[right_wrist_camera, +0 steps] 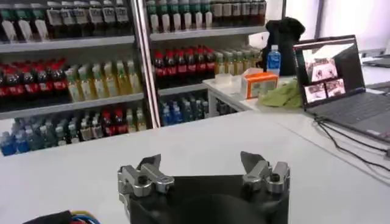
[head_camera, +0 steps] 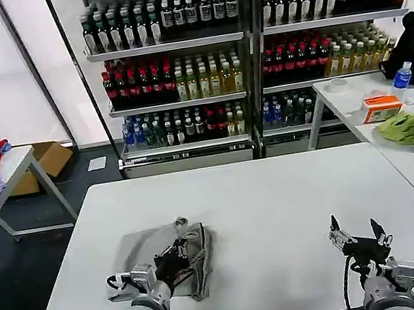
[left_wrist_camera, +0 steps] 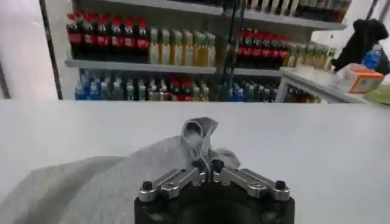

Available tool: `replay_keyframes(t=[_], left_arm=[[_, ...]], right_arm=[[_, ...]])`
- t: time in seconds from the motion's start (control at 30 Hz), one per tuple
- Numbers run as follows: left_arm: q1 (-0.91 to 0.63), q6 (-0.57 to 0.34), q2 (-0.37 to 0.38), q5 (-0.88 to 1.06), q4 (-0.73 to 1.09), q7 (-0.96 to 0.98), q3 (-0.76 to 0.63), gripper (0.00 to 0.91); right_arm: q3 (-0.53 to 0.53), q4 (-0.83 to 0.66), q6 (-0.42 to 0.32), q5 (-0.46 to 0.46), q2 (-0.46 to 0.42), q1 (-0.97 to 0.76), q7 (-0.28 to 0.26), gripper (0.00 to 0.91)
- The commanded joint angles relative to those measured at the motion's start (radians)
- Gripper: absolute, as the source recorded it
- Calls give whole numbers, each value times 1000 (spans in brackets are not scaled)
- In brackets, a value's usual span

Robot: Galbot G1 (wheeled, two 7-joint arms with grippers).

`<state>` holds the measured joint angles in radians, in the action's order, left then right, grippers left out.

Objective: Fold and organize the clothes.

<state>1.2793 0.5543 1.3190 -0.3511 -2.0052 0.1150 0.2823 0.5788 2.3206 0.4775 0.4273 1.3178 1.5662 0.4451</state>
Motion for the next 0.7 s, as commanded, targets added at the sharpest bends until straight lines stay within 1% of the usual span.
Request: replay_keyframes(t=[0.03,0.1,0.17,0.23,0.37,0.43,0.53,0.6,0.63,0.7], left_arm=[[-8,-2,32,14,48,-4,-25,907],[-2,-5,37,14,53,-5,-29,907],[6,-33,42,9,54,-6,-35,907],[11,-43,50,-42,44,-6,-42,907],[24,-43,78,-261,9,12,-60,907],[25,-36,106,-384,-13,43,-67,907],[19,-22,149,-644,-102,103,-56,907],[7,-27,163,-752,-166,141,-24,907],[0,-36,160,-781,-191,152,-4,907],[-18,-59,134,-759,-217,149,53,907]], right_arm=[[-6,-4,-1,-3,2,1,-1,907],[-11,-5,-1,-4,2,-1,-1,907],[-13,-7,-1,-3,0,-6,-1,907],[-16,-11,-1,-4,0,-10,0,907],[-22,-13,0,-3,-1,-22,0,907],[-23,-13,1,-2,-2,-27,1,907],[-21,-16,2,0,-8,-33,1,907],[-20,-22,1,1,-12,-35,1,907],[-22,-23,1,1,-13,-36,1,907],[-27,-27,-1,1,-17,-38,1,907]])
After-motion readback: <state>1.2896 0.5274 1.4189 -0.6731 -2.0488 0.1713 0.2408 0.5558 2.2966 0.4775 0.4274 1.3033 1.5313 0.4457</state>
